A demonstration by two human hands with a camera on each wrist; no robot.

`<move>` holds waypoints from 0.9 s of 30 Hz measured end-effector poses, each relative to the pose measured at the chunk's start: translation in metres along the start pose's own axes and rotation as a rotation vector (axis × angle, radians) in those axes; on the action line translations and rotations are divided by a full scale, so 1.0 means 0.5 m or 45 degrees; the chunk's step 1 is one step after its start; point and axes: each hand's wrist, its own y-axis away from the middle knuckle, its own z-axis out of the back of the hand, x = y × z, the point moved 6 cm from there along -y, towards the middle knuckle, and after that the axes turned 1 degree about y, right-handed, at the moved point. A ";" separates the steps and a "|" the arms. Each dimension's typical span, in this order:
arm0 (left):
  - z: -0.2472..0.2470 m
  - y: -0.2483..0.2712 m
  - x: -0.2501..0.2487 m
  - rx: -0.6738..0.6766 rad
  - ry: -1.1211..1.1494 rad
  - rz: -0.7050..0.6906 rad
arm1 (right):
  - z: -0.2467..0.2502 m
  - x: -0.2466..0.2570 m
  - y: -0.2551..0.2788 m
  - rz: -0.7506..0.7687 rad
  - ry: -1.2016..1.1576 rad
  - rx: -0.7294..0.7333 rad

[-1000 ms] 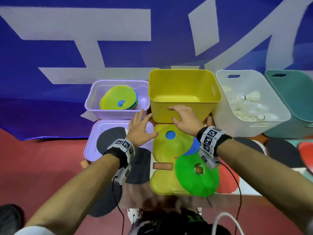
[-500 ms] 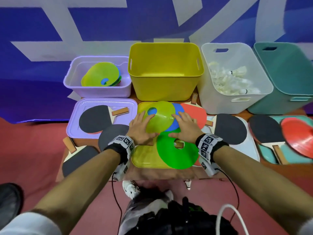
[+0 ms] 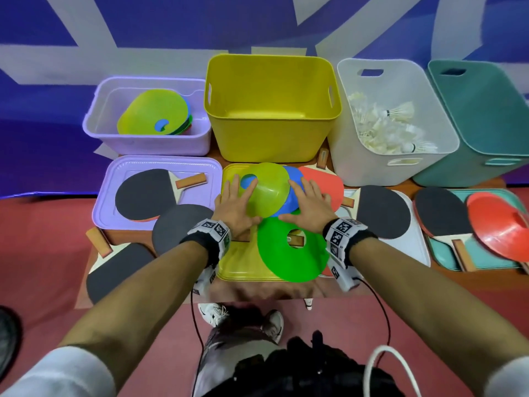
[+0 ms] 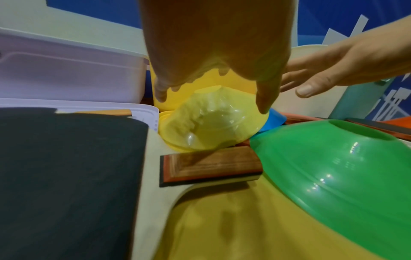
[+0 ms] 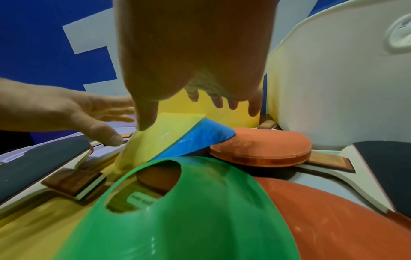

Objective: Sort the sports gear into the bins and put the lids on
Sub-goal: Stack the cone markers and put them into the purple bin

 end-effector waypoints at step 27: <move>0.035 -0.062 -0.020 -0.088 0.127 -0.025 | 0.040 -0.014 -0.080 0.166 -0.436 -0.143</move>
